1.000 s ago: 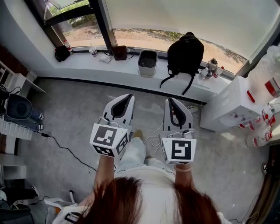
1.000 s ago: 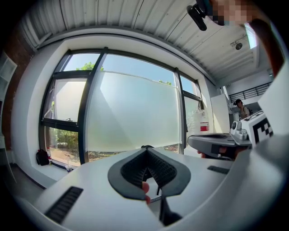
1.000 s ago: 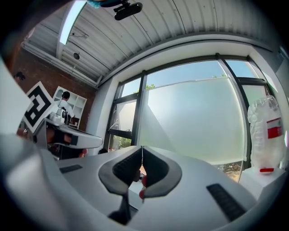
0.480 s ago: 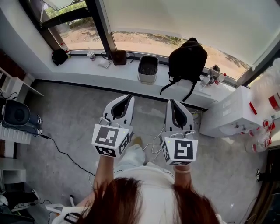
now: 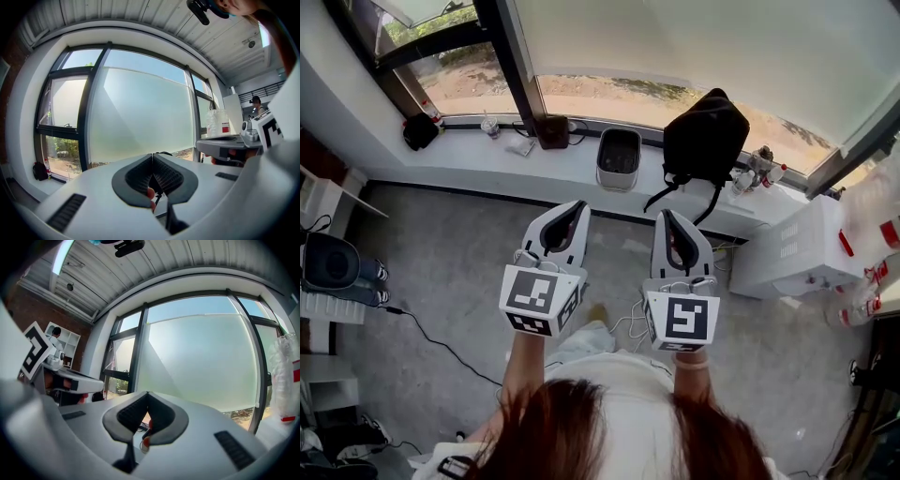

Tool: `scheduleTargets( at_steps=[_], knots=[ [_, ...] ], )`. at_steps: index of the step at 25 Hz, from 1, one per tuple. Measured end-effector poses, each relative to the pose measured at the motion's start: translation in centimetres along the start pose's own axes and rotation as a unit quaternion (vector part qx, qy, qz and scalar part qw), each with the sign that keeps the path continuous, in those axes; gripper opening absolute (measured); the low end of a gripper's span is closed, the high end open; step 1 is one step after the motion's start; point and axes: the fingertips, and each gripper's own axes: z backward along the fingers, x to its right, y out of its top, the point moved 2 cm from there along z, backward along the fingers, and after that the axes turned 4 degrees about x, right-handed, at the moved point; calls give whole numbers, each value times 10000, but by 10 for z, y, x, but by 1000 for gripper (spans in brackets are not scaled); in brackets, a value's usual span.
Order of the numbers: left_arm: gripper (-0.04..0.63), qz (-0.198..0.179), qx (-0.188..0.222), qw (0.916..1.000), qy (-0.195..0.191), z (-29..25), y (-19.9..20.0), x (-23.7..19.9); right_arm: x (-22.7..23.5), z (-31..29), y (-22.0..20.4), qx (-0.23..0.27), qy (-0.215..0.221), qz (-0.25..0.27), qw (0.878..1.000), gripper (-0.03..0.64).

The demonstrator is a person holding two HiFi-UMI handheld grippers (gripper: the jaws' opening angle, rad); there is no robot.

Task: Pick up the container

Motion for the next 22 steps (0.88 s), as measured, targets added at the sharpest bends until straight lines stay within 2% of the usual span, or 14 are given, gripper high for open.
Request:
scheduleTargets(
  at_steps=[13, 22],
  knots=[
    [17, 122, 68, 9993, -333, -38, -2, -77, -27, -72, -1, 20, -345, 298, 9990, 25],
    [17, 305, 106, 9985, -440, -55, -9, -98, -29, -92, -5, -54, -487, 330, 9983, 25]
  ],
)
